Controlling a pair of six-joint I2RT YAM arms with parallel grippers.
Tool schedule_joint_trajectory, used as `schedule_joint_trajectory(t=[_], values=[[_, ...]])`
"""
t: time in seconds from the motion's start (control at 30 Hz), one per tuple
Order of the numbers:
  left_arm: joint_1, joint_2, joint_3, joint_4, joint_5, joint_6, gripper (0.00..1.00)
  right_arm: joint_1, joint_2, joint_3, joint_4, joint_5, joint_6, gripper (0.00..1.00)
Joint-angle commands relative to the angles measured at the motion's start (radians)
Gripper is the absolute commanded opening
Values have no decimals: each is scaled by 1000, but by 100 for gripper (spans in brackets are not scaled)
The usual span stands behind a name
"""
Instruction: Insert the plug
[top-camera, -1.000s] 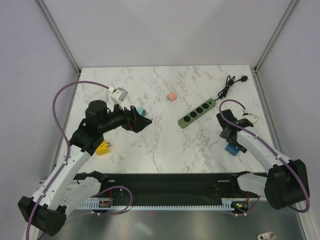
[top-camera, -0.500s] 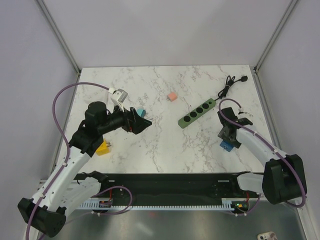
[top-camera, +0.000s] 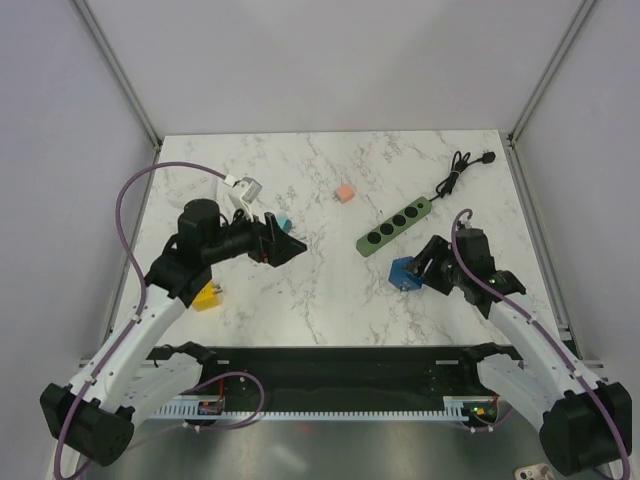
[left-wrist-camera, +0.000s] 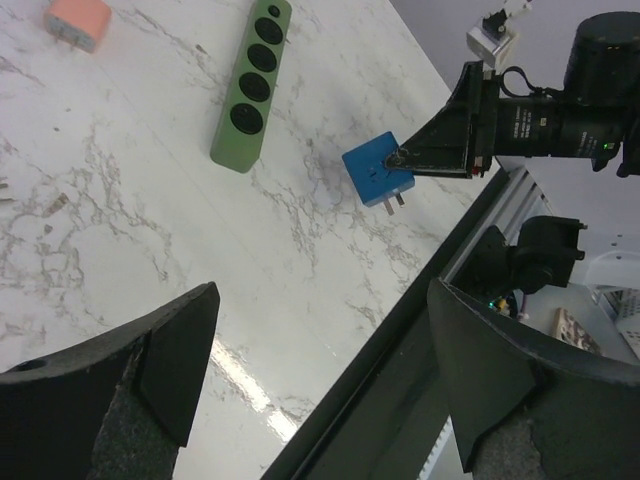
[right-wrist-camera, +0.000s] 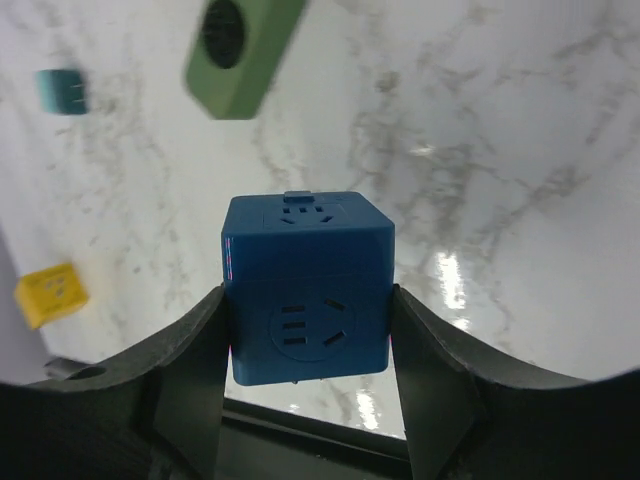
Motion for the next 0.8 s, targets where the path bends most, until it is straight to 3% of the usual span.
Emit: schedule_joint_trajectory(t=[0.0, 0.2, 0.4, 0.53, 0.77], values=[[2, 35, 25, 43, 95, -66, 91, 7, -141, -18, 251, -211, -18, 40], [2, 102, 11, 211, 303, -240, 90, 12, -255, -44, 621, -417, 119, 34], [-5, 147, -32, 568, 425, -479, 92, 27, -319, -52, 887, -476, 257, 34], [-53, 171, -3, 664, 427, -504, 95, 33, -351, -21, 935, -491, 275, 34], [-180, 249, 87, 681, 378, -430, 99, 35, -361, -9, 1053, -563, 384, 34]])
